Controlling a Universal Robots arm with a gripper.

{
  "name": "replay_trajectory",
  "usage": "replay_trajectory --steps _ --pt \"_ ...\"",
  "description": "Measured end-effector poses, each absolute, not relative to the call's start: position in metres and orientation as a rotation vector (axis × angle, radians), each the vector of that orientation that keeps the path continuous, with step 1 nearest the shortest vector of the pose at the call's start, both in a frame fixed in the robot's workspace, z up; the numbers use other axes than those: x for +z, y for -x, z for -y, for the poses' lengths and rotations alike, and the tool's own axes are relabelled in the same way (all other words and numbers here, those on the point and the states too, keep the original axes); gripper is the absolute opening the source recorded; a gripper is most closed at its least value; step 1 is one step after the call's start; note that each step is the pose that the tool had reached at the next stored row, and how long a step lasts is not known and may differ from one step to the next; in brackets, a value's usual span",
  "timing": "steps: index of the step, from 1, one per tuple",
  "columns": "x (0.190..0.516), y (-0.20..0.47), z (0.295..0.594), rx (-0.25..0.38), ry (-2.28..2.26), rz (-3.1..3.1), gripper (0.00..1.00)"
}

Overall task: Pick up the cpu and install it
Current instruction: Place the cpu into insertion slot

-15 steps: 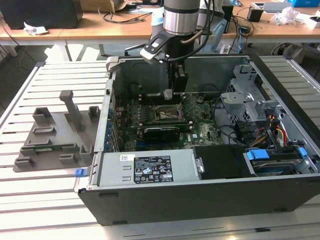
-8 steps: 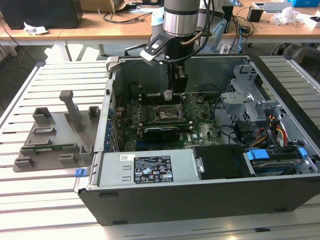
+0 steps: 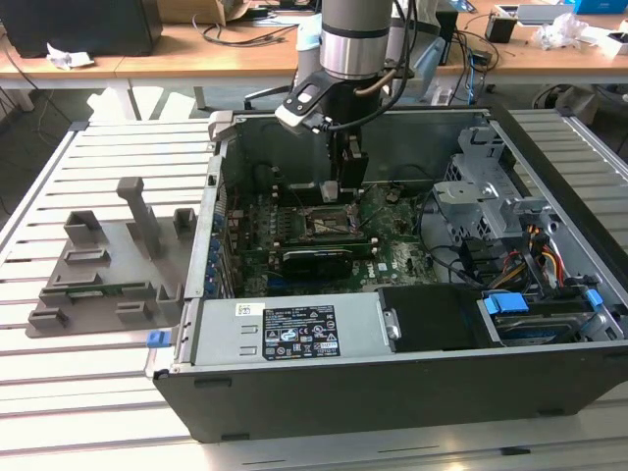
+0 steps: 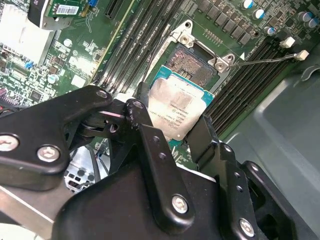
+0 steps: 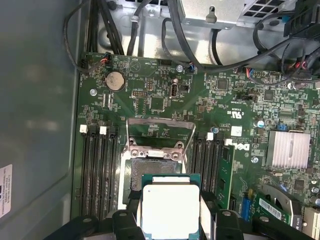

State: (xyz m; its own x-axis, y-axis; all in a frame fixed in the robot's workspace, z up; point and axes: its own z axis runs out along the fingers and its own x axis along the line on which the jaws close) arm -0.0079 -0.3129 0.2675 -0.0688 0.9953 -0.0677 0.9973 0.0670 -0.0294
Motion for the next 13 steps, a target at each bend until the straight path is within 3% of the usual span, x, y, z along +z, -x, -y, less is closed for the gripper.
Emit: replay_trajectory --steps 13 --pt "0.2591 0.0114 0.3120 -0.103 -2.124 -2.274 0.55"
